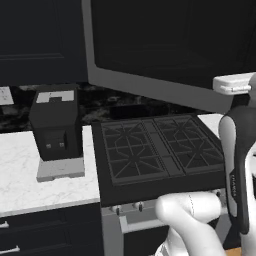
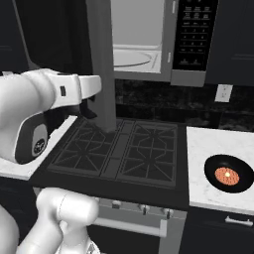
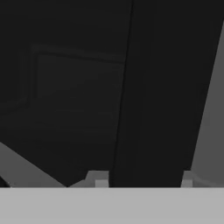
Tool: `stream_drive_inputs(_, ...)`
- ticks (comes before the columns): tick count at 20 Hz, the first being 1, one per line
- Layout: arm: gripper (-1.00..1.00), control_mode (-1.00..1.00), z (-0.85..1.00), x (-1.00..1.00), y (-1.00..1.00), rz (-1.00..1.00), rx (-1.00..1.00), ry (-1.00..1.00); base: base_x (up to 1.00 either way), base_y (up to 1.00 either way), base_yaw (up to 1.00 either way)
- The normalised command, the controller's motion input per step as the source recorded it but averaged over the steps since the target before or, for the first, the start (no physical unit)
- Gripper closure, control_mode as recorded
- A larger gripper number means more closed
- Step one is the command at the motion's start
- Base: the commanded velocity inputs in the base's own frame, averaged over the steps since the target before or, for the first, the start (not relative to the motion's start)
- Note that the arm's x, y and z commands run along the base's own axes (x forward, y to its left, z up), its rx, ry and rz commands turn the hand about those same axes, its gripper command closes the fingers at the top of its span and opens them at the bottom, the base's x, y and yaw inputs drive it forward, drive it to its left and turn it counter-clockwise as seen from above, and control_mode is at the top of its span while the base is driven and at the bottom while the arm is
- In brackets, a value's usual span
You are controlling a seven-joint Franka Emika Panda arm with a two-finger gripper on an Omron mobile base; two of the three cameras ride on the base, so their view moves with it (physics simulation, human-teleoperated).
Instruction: Open the microwave, place the bowl with waffle inside the microwave, then close the microwave door and turn it on.
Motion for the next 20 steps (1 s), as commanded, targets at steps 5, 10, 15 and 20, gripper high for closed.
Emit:
stream_drive_inputs(5, 1.0, -1.0, 0.0, -0.35, 1.0, 0.0, -0.01, 0.0, 0.0, 0.0, 0.0)
stream_drive_inputs(10, 1.0, -1.0, 0.0, -0.15, 1.0, 0.0, -0.06, 0.01, 0.0, 0.0, 0.0)
stream_drive_inputs(15, 1.0, -1.0, -0.07, 0.0, 1.0, 0.0, -0.09, 0.03, 0.0, 0.0, 0.0)
stream_drive_inputs(20, 1.0, -1.0, -0.4, -0.05, 1.0, 0.0, -0.01, -0.06, 0.0, 0.0, 0.0)
